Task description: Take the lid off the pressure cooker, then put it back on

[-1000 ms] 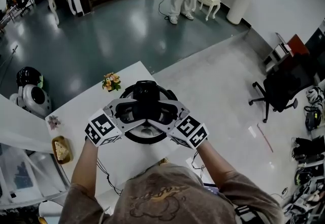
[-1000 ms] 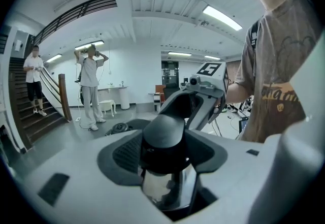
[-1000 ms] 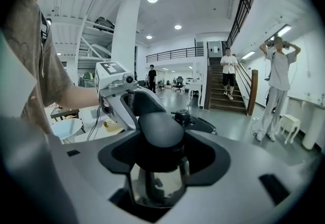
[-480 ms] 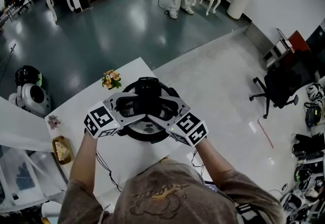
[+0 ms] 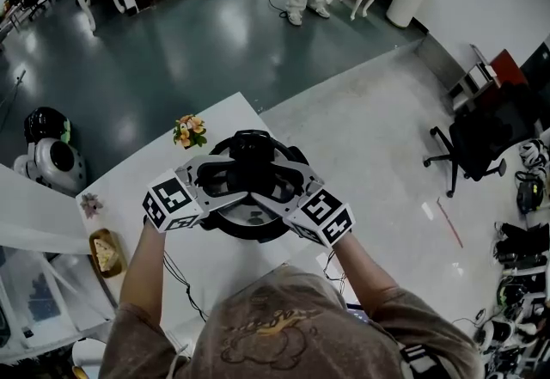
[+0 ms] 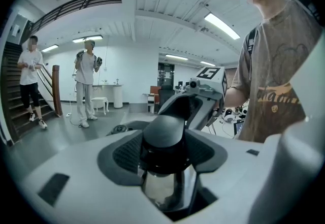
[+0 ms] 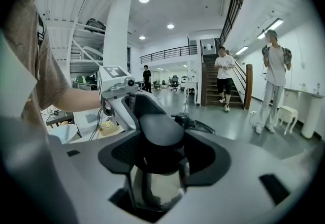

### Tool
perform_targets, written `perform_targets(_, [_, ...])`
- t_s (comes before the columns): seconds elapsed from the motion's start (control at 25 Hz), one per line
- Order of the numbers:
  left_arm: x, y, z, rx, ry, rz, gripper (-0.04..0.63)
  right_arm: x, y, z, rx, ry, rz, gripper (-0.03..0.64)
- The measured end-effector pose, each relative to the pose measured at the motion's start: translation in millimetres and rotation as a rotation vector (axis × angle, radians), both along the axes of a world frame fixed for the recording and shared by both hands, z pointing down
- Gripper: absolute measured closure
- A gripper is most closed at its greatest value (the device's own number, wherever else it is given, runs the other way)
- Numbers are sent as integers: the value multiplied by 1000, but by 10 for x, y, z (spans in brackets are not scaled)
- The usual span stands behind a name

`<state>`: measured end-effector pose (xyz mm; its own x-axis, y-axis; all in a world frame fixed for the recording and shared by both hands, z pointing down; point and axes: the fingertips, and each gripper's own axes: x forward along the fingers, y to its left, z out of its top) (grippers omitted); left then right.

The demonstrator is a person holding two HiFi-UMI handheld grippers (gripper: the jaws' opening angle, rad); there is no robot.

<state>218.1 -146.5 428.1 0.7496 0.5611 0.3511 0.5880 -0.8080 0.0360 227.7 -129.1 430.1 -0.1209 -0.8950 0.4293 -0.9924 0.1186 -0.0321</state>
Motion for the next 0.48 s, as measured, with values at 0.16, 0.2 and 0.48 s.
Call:
perform_targets(0.16, [6, 2, 3, -6, -12, 2, 334, 2, 1, 5, -8, 3, -4, 348])
perform_targets(0.2, [1, 2, 2, -5, -17, -5, 334, 0, 1, 4, -8, 5, -6, 348])
perform_targets(0.48, [-4, 5, 9, 2, -18, -34, 333, 4, 5, 6, 13, 7, -47, 350])
